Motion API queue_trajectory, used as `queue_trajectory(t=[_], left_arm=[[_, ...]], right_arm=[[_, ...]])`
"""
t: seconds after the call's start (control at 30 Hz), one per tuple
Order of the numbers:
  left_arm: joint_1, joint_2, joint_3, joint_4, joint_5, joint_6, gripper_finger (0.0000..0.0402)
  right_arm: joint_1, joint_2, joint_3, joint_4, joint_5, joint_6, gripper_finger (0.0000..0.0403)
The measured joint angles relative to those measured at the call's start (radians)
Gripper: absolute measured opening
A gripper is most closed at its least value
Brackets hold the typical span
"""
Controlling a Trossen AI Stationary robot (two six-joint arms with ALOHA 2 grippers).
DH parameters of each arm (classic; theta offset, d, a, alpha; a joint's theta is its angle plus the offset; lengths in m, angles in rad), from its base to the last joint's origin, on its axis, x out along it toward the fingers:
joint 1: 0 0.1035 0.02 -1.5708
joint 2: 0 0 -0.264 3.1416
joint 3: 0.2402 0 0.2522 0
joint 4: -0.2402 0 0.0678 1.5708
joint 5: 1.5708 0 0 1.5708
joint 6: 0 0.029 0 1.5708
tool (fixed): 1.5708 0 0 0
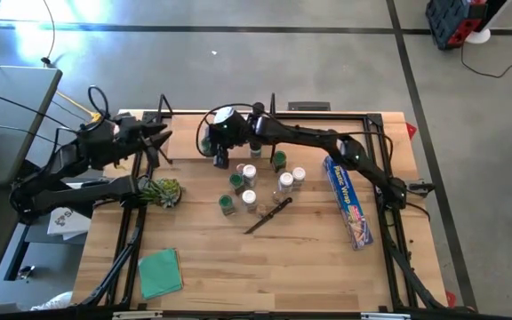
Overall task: Shelf spices
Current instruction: Put the green lid seasoning bottle on the shelf
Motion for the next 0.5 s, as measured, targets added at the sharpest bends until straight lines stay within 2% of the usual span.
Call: queue_trajectory(t=[0.5], left_arm=[[0.0, 0.033, -0.001, 0.008, 0.055, 0.052, 0.014]], right_arm=[[-0.048, 0.047, 0.0, 0.008, -0.105, 0.033, 0.0184]])
